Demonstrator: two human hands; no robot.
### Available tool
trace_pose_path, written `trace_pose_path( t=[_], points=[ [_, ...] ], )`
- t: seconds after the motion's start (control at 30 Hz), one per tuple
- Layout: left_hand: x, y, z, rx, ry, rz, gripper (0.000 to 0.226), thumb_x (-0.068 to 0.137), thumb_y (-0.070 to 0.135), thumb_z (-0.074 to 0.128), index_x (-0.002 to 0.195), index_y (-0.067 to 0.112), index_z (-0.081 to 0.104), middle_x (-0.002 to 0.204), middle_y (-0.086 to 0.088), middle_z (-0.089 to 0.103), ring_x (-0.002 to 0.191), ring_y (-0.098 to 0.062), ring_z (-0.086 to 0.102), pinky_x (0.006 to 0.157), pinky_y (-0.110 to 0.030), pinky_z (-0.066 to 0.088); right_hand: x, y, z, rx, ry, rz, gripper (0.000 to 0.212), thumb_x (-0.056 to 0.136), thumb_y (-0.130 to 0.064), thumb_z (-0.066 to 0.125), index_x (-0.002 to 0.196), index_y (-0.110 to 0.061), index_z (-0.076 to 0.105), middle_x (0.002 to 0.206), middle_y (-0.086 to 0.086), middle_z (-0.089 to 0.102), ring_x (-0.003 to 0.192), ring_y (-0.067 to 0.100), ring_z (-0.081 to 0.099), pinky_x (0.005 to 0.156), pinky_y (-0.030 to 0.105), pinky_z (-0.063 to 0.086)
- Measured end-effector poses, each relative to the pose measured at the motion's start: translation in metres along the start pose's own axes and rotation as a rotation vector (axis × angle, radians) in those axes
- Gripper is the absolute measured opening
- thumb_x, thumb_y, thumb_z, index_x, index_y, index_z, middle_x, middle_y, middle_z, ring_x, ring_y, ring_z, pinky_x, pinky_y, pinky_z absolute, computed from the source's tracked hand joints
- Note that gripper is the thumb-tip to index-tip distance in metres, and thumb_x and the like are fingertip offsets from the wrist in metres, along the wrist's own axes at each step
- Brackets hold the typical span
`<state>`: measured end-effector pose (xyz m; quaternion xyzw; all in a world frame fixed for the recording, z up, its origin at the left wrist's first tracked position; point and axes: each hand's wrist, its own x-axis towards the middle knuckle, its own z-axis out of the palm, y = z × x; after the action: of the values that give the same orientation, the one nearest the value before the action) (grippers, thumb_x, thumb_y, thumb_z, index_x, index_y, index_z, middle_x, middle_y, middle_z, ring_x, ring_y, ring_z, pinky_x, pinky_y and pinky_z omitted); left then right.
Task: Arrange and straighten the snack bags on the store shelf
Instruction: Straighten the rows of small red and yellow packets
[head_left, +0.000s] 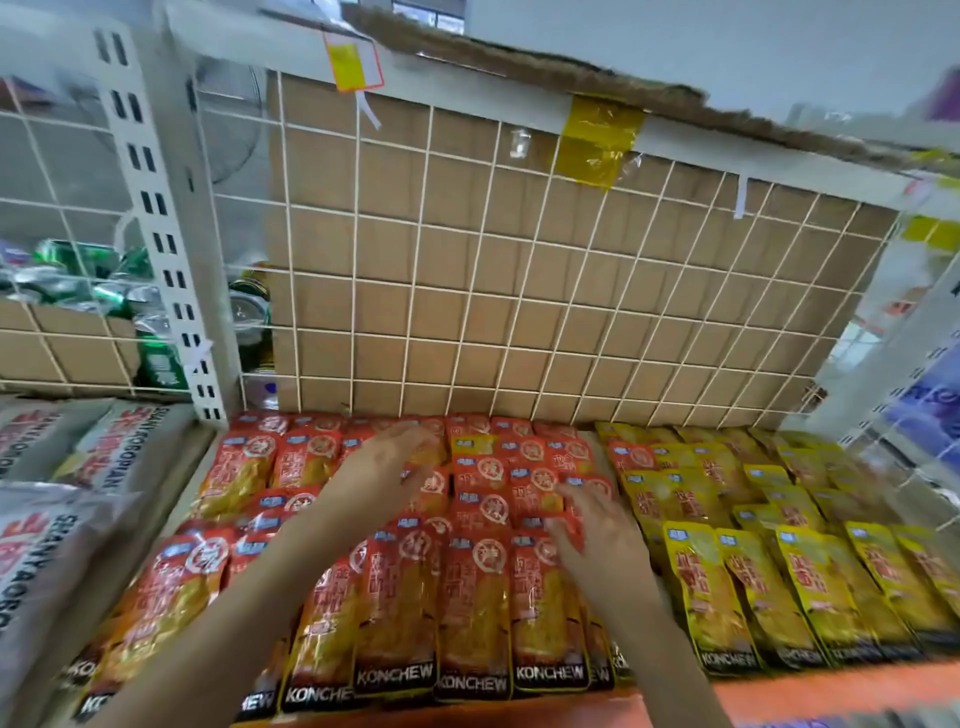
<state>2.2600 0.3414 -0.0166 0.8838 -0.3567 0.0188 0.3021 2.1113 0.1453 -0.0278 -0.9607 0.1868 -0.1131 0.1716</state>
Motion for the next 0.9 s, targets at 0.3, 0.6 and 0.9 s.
trace_pose_path(
  t=[0.3,0.6,0.9],
  points=[
    [0.057,0.014,0.049,0.097,-0.151,-0.112,0.042,0.095,0.027,0.049,0.135,0.015,0.045,0.139,-0.007,0.044,0.128,-0.022,0.041,0.105,-0.029,0.030,-0.002,0.038,0.013,-0.002,0.016,0.001,0.045,0.091,-0.049,0.038,0.125,-0.023,0.054,0.131,-0.004,0.052,0.122,0.017,0.048,0.103,0.035,0.038],
    [0.079,0.014,0.058,0.065,-0.156,-0.275,0.038,0.087,0.028,0.063,0.119,0.008,0.057,0.121,-0.010,0.059,0.110,-0.024,0.055,0.091,-0.032,0.044,0.003,0.047,0.025,0.037,-0.004,-0.001,0.051,0.086,-0.048,0.032,0.131,-0.029,0.048,0.138,-0.011,0.044,0.131,0.012,0.036,0.108,0.031,0.027],
    [0.090,0.004,0.058,-0.035,-0.190,-0.336,0.028,0.082,0.025,0.070,0.101,0.009,0.058,0.107,-0.008,0.059,0.092,-0.020,0.052,0.075,-0.027,0.041,0.003,0.049,0.029,0.058,0.021,-0.002,0.051,0.085,-0.047,0.035,0.129,-0.028,0.051,0.136,-0.010,0.046,0.130,0.012,0.038,0.108,0.032,0.028]
  ],
)
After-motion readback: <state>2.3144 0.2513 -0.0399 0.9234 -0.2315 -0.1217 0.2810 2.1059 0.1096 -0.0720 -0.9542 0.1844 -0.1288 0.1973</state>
